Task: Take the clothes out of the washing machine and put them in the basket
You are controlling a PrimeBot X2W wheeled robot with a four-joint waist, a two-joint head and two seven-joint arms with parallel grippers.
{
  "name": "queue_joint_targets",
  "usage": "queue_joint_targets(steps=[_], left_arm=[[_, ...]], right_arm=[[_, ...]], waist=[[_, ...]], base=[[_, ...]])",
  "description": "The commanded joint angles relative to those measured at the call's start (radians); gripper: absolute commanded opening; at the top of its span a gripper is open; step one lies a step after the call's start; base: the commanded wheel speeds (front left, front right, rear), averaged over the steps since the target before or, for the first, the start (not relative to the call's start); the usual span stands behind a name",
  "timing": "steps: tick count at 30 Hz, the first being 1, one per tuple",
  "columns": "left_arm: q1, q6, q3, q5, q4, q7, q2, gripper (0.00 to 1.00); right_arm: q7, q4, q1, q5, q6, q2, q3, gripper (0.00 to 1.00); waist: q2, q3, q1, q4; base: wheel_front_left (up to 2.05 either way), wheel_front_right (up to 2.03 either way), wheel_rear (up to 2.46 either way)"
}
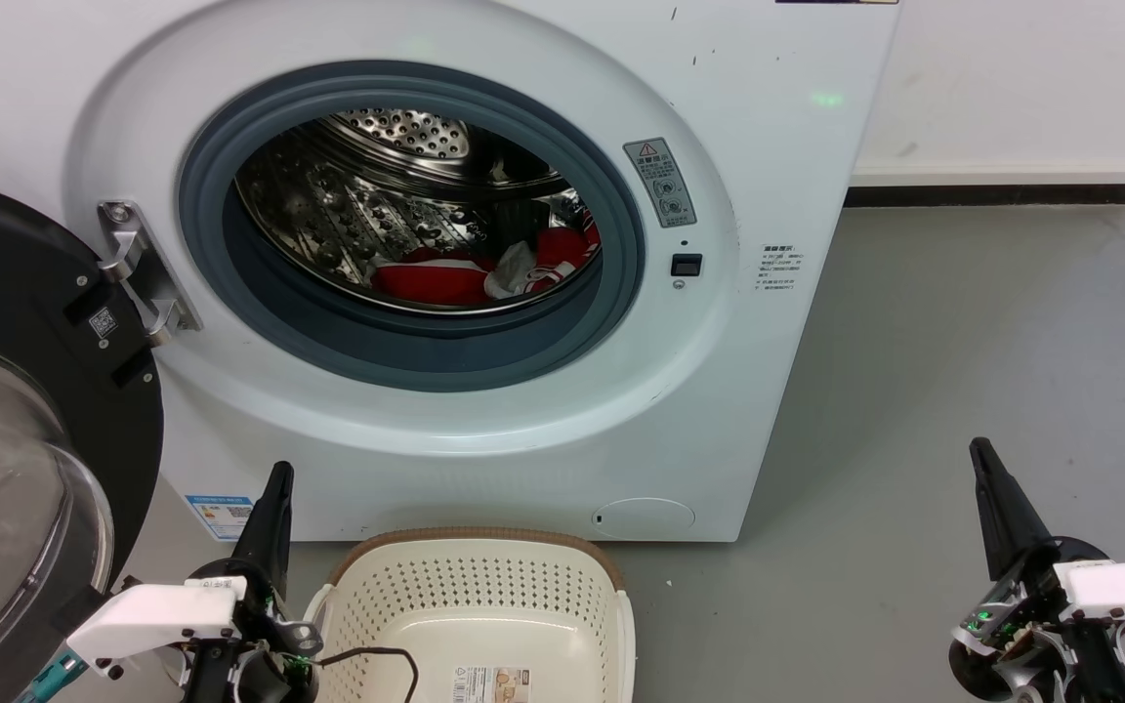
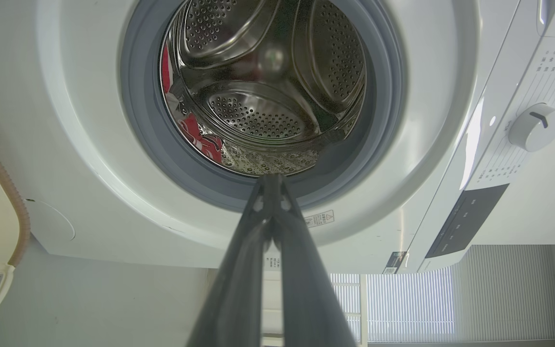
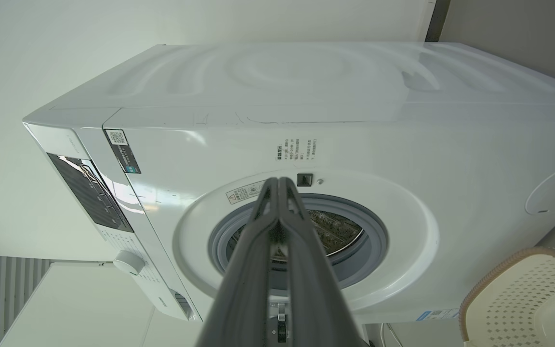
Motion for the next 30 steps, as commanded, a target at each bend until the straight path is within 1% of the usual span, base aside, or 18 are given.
queue_joint_targets(steps=[1, 30], left_arm=[[-0.005, -0.005, 0.003, 0.000, -0.001, 0.002, -0.001, 0.00], [-0.005, -0.005, 0.003, 0.000, -0.002, 0.002, -0.001, 0.00]], right_arm=[[0.001, 0.002, -0.012, -0.005, 0.000, 0.003, 0.000, 0.00], [0.001, 0.002, -0.012, -0.005, 0.000, 0.003, 0.000, 0.00]], waist=[[0.0000, 0.000, 0.0000, 0.000], [0.0000, 0.000, 0.0000, 0.000]], base=[[0.00, 0.00, 0.00], [0.00, 0.00, 0.00]])
